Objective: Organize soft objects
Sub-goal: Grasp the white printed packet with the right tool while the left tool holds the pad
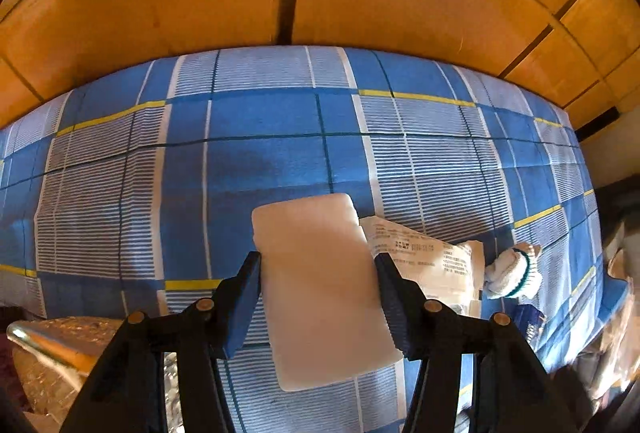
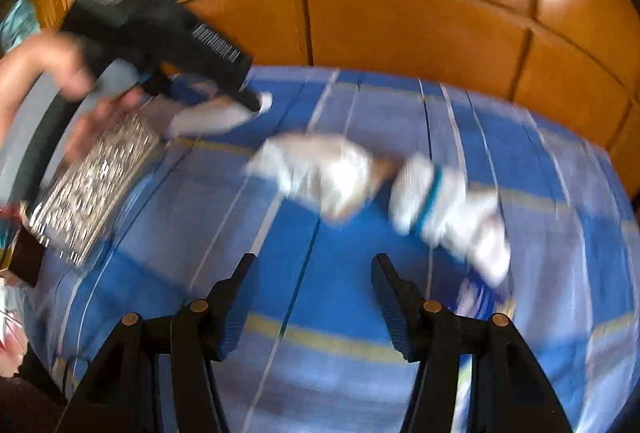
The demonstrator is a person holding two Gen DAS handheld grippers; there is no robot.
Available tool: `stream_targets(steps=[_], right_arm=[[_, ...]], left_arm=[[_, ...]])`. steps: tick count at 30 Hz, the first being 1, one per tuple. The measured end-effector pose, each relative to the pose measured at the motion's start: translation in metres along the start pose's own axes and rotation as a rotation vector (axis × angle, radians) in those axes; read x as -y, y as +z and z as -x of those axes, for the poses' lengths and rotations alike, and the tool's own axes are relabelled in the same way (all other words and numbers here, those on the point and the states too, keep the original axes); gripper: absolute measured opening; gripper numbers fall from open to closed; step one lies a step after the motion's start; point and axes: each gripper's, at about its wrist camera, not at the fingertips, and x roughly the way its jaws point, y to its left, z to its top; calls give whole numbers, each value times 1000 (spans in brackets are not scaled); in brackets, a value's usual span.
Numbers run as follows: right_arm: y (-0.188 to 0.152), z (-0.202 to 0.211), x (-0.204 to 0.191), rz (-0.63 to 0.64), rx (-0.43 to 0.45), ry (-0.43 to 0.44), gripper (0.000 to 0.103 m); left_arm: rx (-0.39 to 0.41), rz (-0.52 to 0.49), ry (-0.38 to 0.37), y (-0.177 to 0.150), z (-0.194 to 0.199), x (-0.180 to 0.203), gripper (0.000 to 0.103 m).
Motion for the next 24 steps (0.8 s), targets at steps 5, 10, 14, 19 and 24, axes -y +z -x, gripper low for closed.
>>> stream_targets(steps=[5, 10, 14, 19, 24], right_arm=[[53, -31, 1, 147, -44, 14, 59], [83, -82, -6, 278, -193, 20, 60], [89, -112, -9, 324, -258, 23, 65], [88, -119, -7, 249, -245, 74, 60], [78, -111, -18, 197, -232, 80, 49]], left_arm=[[38, 0, -21, -3, 15, -1, 57], [69, -9, -39, -7, 32, -4, 57], [70, -22, -44, -9, 38, -5, 57], [72, -11, -34, -3, 40, -11, 57], [99, 79, -21, 20, 55, -34, 57]])
